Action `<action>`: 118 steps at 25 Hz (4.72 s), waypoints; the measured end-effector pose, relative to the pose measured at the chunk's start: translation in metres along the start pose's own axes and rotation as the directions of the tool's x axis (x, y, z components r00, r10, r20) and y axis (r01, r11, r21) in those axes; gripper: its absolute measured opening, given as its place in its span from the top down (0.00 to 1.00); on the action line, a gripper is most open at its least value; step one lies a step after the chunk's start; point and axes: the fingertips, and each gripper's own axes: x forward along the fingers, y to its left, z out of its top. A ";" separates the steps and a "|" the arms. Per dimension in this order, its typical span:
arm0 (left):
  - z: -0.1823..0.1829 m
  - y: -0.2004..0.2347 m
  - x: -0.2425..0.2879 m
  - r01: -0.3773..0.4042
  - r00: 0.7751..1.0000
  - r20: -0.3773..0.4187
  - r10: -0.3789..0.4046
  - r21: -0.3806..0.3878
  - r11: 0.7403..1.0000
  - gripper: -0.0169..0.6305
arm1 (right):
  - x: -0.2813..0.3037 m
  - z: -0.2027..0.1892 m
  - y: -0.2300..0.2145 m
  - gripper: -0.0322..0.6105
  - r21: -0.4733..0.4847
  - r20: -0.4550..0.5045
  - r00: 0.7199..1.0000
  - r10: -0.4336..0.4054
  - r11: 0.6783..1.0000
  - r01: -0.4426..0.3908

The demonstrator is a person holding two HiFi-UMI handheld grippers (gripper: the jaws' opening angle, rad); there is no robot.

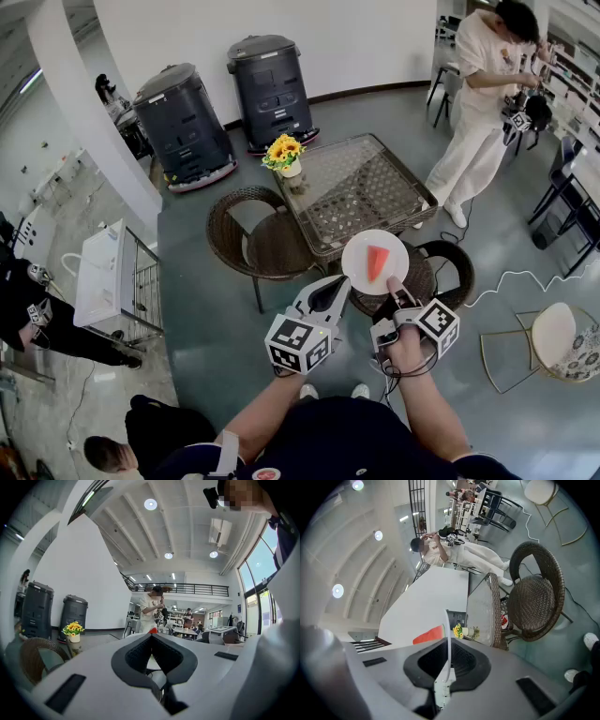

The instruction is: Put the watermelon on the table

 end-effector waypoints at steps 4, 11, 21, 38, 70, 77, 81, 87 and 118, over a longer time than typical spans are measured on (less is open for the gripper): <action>-0.001 -0.001 0.000 0.001 1.000 -0.002 -0.001 -0.003 1.000 0.97 | 0.000 0.000 0.000 0.94 0.010 -0.003 1.000 0.011 1.000 -0.011; -0.002 -0.002 0.004 -0.001 1.000 -0.012 0.001 -0.008 1.000 0.97 | 0.000 0.002 -0.003 0.94 0.037 -0.004 1.000 0.001 0.999 -0.001; -0.007 -0.004 0.016 -0.016 1.000 -0.021 0.016 -0.011 1.000 0.97 | 0.006 0.012 -0.011 0.94 0.048 -0.023 1.000 -0.011 0.999 0.012; -0.023 -0.017 0.067 -0.082 0.996 -0.036 0.081 -0.017 0.997 0.97 | 0.022 0.061 -0.037 0.94 0.037 -0.094 0.995 -0.031 0.999 0.035; -0.042 0.140 0.169 -0.040 0.996 -0.082 0.032 -0.093 0.995 0.97 | 0.193 0.077 -0.057 0.94 -0.008 -0.074 0.991 -0.114 0.993 0.114; -0.038 0.198 0.198 -0.009 0.994 -0.107 -0.003 -0.109 0.994 0.97 | 0.253 0.076 -0.058 0.94 -0.003 -0.047 0.989 -0.140 0.990 0.140; -0.035 0.226 0.214 0.007 0.993 -0.117 -0.020 -0.116 0.993 0.97 | 0.282 0.077 -0.061 0.94 0.001 -0.033 0.986 -0.164 0.986 0.164; -0.032 0.263 0.231 0.026 0.990 -0.136 -0.045 -0.139 0.990 0.97 | 0.319 0.075 -0.055 0.94 0.028 0.005 0.983 -0.183 0.983 0.183; -0.103 0.307 0.301 -0.038 0.962 -0.272 -0.006 -0.153 0.987 0.97 | 0.427 0.125 -0.161 0.93 -0.021 -0.047 0.953 -0.298 0.955 0.297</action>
